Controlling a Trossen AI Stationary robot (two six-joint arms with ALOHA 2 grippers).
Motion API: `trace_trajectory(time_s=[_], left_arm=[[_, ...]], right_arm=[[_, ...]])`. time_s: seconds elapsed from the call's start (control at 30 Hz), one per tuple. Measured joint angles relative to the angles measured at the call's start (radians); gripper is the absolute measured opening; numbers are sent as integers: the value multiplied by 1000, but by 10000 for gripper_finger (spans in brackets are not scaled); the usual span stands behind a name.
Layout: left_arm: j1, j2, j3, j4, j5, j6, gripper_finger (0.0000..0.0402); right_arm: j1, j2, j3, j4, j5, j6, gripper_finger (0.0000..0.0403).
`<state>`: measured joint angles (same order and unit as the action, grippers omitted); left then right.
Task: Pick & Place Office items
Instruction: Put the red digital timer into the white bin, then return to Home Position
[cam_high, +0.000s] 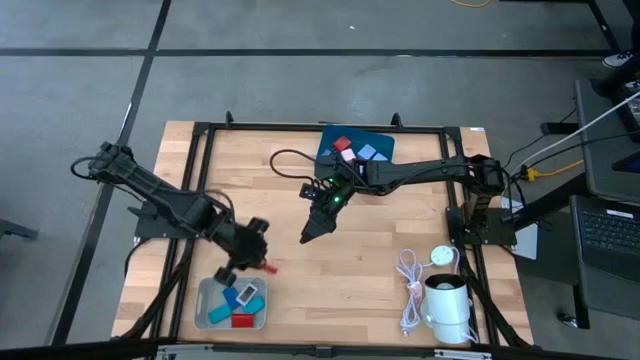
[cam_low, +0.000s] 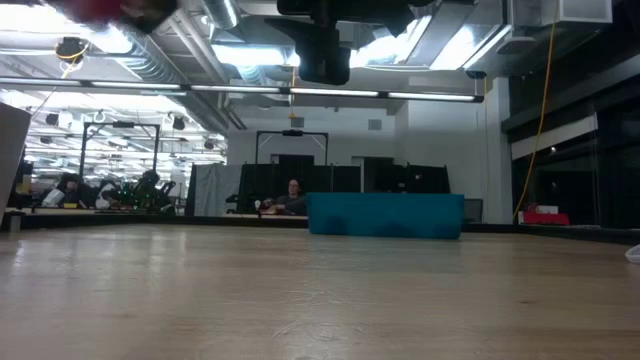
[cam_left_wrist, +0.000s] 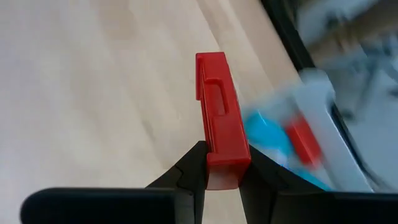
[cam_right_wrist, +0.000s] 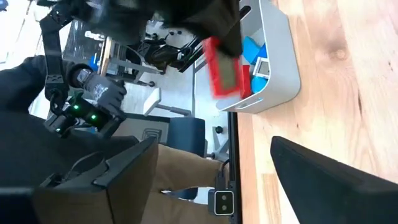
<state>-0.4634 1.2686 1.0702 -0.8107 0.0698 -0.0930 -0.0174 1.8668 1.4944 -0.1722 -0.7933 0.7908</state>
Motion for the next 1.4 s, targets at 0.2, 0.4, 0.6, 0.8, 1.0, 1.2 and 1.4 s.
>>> trace_trajectory(time_s=[0.2,0.4,0.6,0.8,1.0,1.2,1.4], left_arm=[[-105,61,0,-79,126,-130,65],[-194,153,0,-76,124,-235,65],[-244,234,0,13,56,-310,68],[-228,244,0,87,18,-417,115],[-216,244,0,86,8,-519,181],[-229,221,0,142,-35,-658,218],[-227,62,0,192,-397,-736,212]], right_arm=[[-4,0,0,-1,-7,-21,297],[-4,0,0,-2,-8,-51,295],[-4,0,0,-3,-28,-66,295],[-3,0,0,-5,-47,-65,295],[-3,0,0,-4,-56,-65,295],[-1,1,0,18,-38,-50,295],[-8,-51,0,155,24,-44,295]])
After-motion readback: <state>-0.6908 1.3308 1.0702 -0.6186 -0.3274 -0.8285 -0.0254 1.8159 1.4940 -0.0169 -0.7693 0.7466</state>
